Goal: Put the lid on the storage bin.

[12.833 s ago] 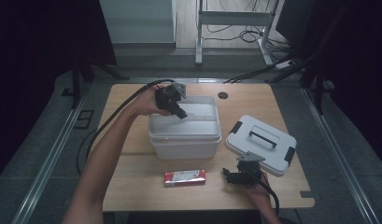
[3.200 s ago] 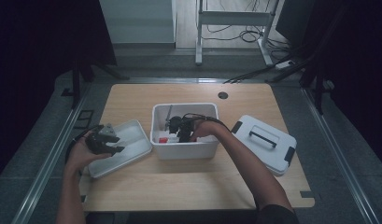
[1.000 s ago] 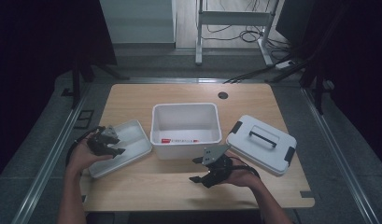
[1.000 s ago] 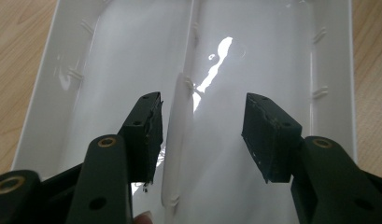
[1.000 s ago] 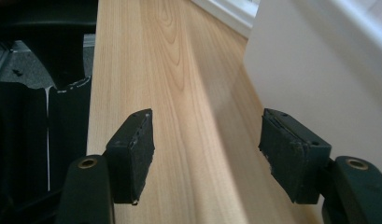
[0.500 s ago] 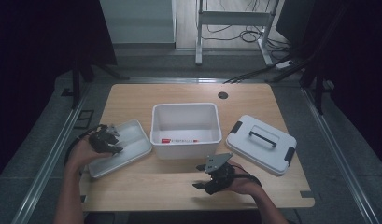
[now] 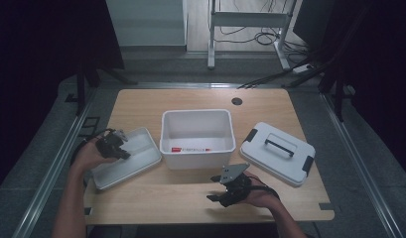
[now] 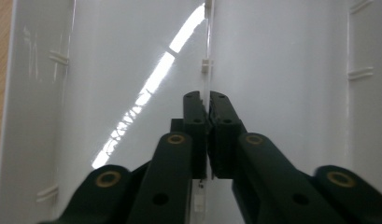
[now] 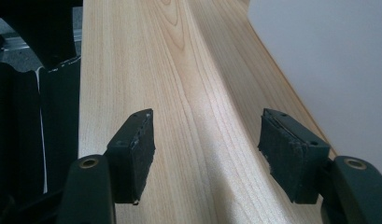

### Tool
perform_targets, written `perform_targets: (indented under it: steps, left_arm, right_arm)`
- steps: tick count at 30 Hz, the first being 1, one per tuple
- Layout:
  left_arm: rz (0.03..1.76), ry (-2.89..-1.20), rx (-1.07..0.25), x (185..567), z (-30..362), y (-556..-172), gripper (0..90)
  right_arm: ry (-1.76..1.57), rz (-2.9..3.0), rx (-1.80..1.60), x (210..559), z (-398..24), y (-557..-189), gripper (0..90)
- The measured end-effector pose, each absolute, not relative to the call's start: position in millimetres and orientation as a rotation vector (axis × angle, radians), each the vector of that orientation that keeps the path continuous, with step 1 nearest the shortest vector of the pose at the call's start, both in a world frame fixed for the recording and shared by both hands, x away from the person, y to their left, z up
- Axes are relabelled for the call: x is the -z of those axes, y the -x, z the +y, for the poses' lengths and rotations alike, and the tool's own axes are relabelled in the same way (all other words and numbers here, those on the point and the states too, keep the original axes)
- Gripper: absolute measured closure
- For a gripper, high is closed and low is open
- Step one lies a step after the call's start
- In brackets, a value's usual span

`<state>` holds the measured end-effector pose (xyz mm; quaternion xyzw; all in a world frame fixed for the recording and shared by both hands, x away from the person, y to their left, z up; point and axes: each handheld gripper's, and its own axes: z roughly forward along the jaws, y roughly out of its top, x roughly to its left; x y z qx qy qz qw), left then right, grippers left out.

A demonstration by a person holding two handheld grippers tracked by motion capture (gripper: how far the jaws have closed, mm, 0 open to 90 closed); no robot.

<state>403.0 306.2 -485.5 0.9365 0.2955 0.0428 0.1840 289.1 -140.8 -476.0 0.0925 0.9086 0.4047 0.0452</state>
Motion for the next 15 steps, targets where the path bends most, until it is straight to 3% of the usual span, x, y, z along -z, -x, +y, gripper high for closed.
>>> perform_targets:
  steps: [15]
  left_arm:
    - [0.797,-2.671,-0.106,473.3,314.1,-405.3,90.0]
  right_arm:
    - [-0.286,2.768,-1.245,477.0,-141.0,-289.3,36.3]
